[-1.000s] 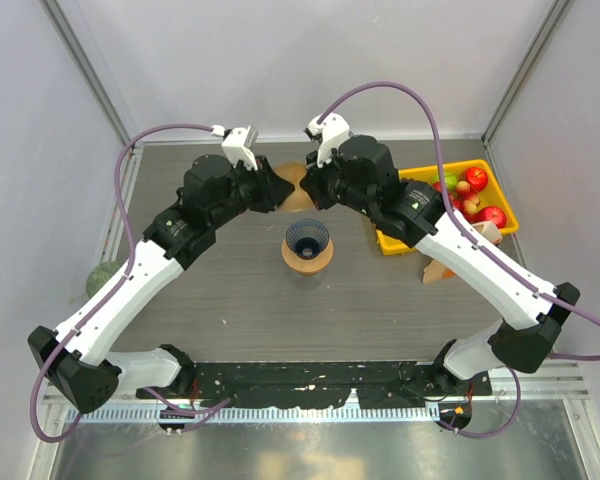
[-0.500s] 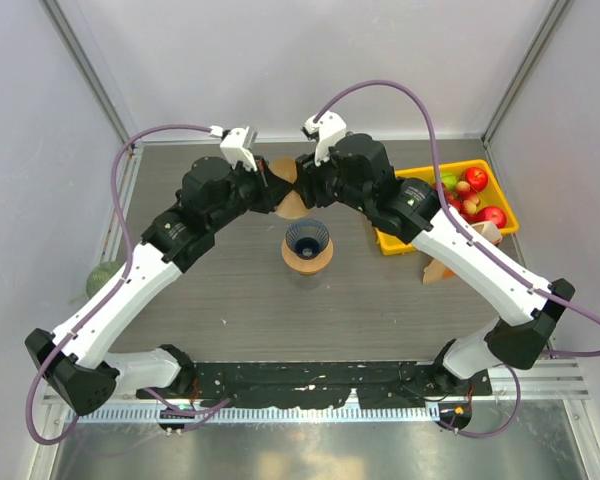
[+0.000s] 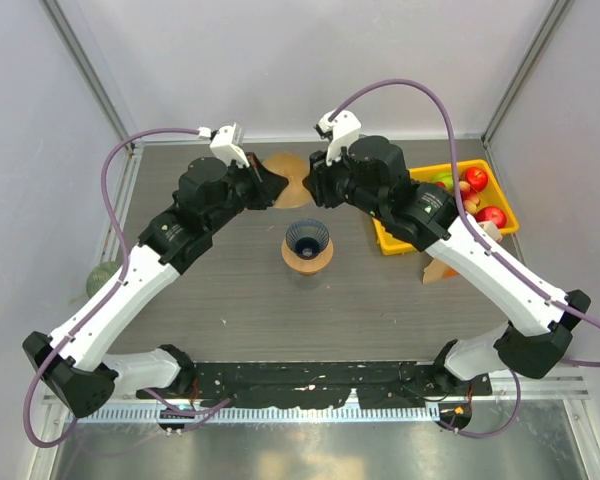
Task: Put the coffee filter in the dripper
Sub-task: Place the coffee filter in the coffee dripper, then move the coffee server to the center of the board.
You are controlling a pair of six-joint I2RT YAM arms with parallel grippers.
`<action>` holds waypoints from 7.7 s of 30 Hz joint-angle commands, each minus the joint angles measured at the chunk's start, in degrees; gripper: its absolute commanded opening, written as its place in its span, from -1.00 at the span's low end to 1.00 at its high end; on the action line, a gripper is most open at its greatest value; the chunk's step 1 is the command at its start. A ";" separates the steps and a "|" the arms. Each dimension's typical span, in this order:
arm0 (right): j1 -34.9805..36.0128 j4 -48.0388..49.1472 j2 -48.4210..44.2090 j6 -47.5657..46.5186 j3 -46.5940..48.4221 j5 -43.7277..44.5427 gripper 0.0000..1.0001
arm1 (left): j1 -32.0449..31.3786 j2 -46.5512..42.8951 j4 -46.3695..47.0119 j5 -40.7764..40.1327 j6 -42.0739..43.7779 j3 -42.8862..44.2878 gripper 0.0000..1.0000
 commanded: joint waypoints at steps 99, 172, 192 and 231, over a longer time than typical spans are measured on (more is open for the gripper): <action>-3.00 -17.13 21.42 -28.21 -0.60 -16.79 -0.28 | 27.45 -20.02 -10.47 23.88 6.53 -11.50 0.98; -12.14 40.59 -25.87 -22.59 -63.52 -32.08 0.61 | 40.98 -15.80 -5.90 25.81 2.66 -11.06 0.98; -12.23 68.30 -8.38 -16.18 -69.16 -35.51 0.48 | 43.80 -14.66 -7.22 25.81 3.54 -9.39 0.98; -8.98 78.15 -1.17 -6.68 -73.02 -21.18 0.61 | 38.18 -10.71 0.41 46.54 -7.88 -38.47 -0.52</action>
